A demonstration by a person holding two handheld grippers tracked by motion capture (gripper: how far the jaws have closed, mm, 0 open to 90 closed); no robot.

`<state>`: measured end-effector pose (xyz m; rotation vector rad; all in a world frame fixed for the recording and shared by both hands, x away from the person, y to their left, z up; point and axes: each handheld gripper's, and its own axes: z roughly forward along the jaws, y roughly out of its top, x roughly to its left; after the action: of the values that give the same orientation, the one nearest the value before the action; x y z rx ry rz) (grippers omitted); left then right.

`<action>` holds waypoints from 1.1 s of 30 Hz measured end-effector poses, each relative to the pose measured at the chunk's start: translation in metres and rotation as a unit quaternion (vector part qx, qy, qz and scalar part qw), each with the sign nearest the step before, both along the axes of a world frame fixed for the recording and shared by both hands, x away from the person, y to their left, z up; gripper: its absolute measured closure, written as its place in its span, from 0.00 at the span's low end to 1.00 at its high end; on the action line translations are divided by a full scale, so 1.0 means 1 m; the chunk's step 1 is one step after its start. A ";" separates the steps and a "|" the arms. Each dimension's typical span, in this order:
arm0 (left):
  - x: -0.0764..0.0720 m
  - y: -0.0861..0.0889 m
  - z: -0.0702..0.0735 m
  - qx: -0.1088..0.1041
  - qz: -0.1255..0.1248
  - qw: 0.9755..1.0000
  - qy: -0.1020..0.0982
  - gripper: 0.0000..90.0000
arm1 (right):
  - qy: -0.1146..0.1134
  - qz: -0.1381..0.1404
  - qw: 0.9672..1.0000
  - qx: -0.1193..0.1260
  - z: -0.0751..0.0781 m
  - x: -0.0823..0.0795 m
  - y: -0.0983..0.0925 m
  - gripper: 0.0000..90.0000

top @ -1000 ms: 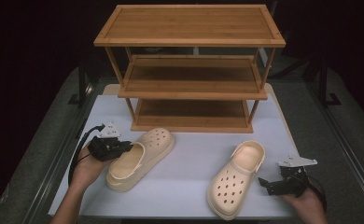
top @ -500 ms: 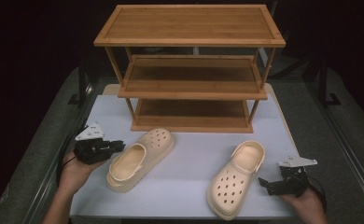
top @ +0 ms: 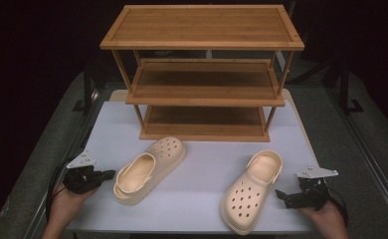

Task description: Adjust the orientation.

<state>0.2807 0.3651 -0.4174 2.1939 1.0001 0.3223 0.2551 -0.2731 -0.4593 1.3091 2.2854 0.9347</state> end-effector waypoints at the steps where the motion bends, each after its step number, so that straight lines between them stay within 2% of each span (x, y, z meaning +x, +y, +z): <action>1: -0.002 0.000 -0.004 0.000 0.000 1.000 0.007 1.00 | 0.000 0.000 1.000 0.000 0.000 0.000 0.000 0.00; 5: -0.007 -0.004 -0.010 -0.003 -0.008 1.000 0.018 1.00 | 0.000 0.000 1.000 0.000 0.000 0.000 0.000 0.00; 8: -0.008 -0.006 -0.009 0.006 -0.008 1.000 0.013 1.00 | 0.000 0.000 1.000 0.000 0.000 0.000 0.000 0.00; 12: -0.011 -0.011 -0.010 -0.007 -0.016 1.000 0.016 1.00 | -0.001 0.000 1.000 -0.001 0.000 0.000 0.000 0.00; 21: -0.015 -0.035 -0.007 -0.009 -0.049 0.999 0.011 1.00 | -0.001 0.000 1.000 -0.001 0.000 0.000 0.000 0.00; 25: -0.017 -0.043 -0.006 -0.015 -0.056 0.998 0.008 1.00 | -0.001 0.000 1.000 -0.001 0.000 0.000 0.000 0.00; 33: -0.016 -0.042 -0.008 -0.014 -0.054 0.998 0.005 1.00 | -0.001 0.000 1.000 -0.001 0.000 0.000 0.000 0.00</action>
<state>0.2648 0.3233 -0.4250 2.2161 0.8813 0.2452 0.2548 -0.2730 -0.4593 1.3060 2.2851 0.9335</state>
